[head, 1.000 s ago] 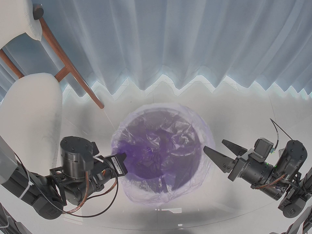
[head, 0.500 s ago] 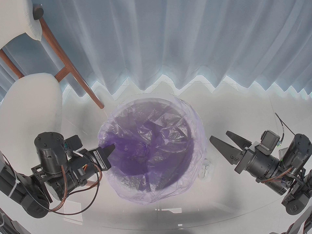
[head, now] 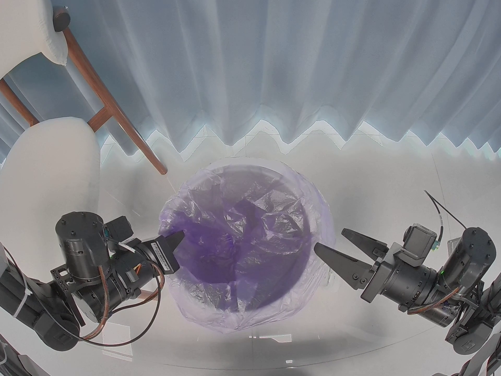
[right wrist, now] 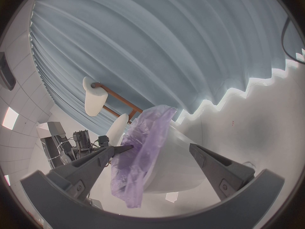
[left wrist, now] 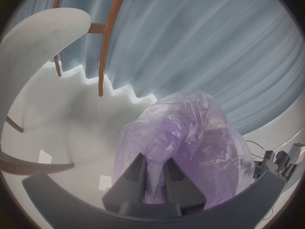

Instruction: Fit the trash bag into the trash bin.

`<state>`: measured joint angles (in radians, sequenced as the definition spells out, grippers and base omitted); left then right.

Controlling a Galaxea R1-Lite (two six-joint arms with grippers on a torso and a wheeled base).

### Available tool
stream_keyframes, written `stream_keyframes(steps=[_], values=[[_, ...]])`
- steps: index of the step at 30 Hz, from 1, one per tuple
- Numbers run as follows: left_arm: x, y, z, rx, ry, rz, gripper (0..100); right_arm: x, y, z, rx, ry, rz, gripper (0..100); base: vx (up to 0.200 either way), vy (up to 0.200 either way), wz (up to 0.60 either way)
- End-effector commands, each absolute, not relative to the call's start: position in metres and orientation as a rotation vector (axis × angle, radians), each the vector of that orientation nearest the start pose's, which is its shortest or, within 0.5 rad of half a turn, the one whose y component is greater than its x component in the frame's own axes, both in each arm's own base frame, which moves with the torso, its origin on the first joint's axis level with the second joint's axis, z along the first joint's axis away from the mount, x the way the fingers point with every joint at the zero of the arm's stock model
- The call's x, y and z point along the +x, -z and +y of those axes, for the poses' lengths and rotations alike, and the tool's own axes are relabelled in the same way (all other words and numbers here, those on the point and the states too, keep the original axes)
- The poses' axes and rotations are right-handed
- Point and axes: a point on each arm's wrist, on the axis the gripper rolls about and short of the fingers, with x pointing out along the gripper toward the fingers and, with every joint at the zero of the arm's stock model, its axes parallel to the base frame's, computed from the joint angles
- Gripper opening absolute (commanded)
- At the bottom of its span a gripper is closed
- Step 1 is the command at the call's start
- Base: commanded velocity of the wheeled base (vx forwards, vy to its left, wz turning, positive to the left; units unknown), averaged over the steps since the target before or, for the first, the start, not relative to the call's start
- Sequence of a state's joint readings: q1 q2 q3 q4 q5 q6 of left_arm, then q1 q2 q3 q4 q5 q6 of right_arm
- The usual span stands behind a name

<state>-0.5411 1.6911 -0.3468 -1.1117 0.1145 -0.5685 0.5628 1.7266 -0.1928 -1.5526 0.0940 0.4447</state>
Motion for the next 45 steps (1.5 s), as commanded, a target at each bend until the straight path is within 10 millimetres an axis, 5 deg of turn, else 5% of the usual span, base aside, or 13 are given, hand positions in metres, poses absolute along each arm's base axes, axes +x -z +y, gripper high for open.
stream_keyframes(steps=[1,16,17,31,45], values=[[0.215,-0.119,-0.126,-0.478,0.346,0.339,0,0.193,-0.125,0.128,0.433,-0.664,0.130,100,0.000,0.000,0.00],[0.211,-0.121,-0.131,-0.478,0.370,0.334,0,0.195,-0.119,0.130,0.428,-0.661,0.156,100,0.000,0.000,0.00],[0.210,-0.121,-0.131,-0.477,0.376,0.335,0,0.195,-0.119,0.130,0.430,-0.661,0.155,0,0.000,0.000,0.00],[0.212,-0.126,-0.127,-0.485,0.363,0.312,0,0.199,-0.128,0.124,0.441,-0.639,0.108,0,0.000,0.000,0.00],[0.203,-0.157,-0.115,-0.543,0.417,0.210,0,0.208,-0.119,0.119,0.435,-0.594,0.137,0,0.000,0.000,0.00]])
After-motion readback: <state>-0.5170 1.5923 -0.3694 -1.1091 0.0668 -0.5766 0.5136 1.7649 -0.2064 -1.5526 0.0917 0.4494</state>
